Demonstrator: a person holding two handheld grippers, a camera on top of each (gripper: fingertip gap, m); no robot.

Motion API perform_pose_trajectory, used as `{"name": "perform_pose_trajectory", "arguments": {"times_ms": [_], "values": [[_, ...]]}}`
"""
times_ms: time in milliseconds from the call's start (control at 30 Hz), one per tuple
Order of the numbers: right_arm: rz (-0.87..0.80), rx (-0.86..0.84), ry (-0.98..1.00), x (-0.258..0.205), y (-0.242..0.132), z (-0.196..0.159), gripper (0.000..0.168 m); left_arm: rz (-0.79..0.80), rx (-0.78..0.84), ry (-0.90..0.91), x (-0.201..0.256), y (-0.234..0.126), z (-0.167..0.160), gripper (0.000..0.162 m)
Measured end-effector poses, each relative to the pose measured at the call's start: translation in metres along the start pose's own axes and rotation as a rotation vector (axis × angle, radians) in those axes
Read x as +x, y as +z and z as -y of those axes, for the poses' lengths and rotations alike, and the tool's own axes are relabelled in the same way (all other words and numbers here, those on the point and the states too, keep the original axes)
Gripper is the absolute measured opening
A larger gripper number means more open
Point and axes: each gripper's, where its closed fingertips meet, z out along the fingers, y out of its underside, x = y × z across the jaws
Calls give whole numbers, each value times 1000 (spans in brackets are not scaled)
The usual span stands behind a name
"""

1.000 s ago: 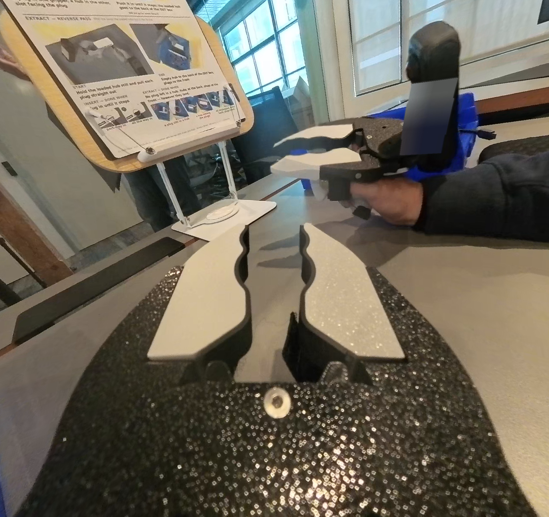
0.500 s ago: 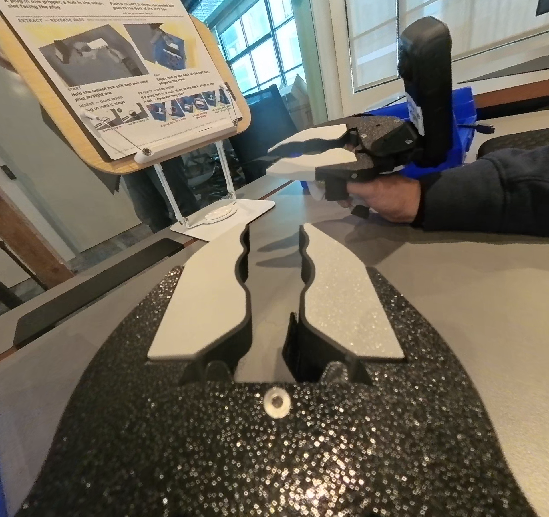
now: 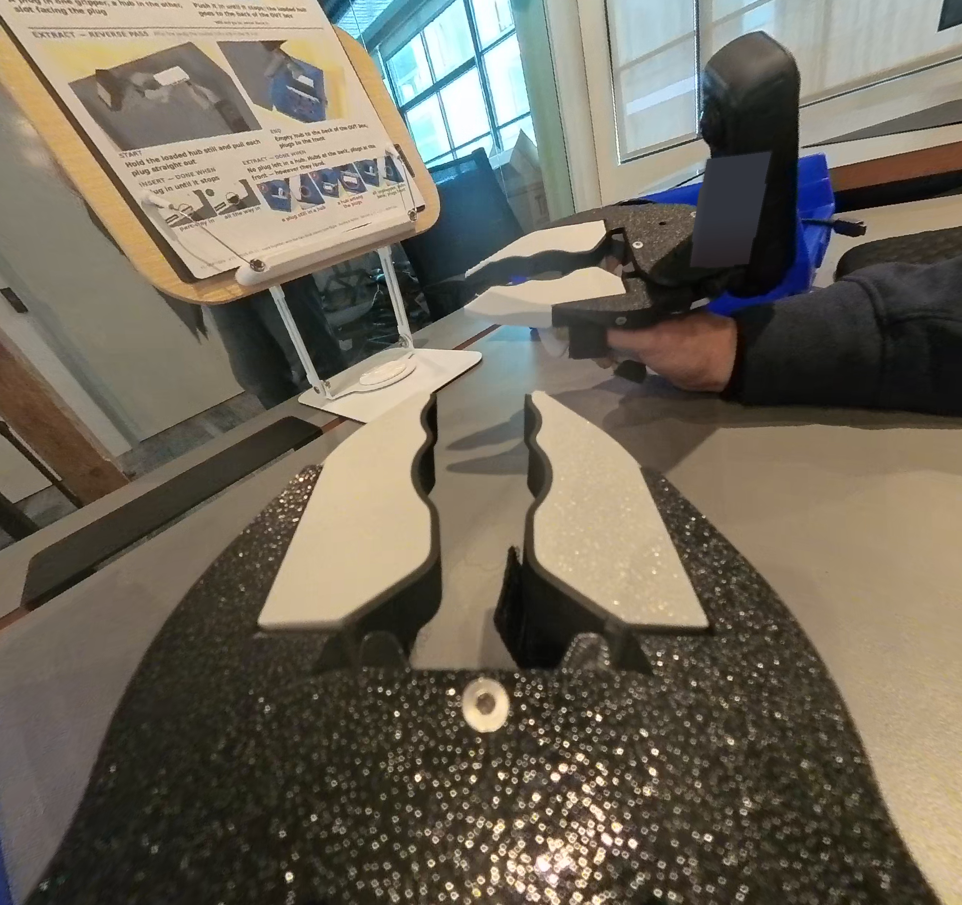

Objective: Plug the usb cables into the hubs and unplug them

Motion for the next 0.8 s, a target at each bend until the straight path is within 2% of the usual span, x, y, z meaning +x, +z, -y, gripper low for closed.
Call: {"name": "perform_pose_trajectory", "arguments": {"times_ms": [800], "values": [[22, -23, -1, -4, 1, -2, 21, -2, -1, 1, -1, 1, 0, 31]]}}
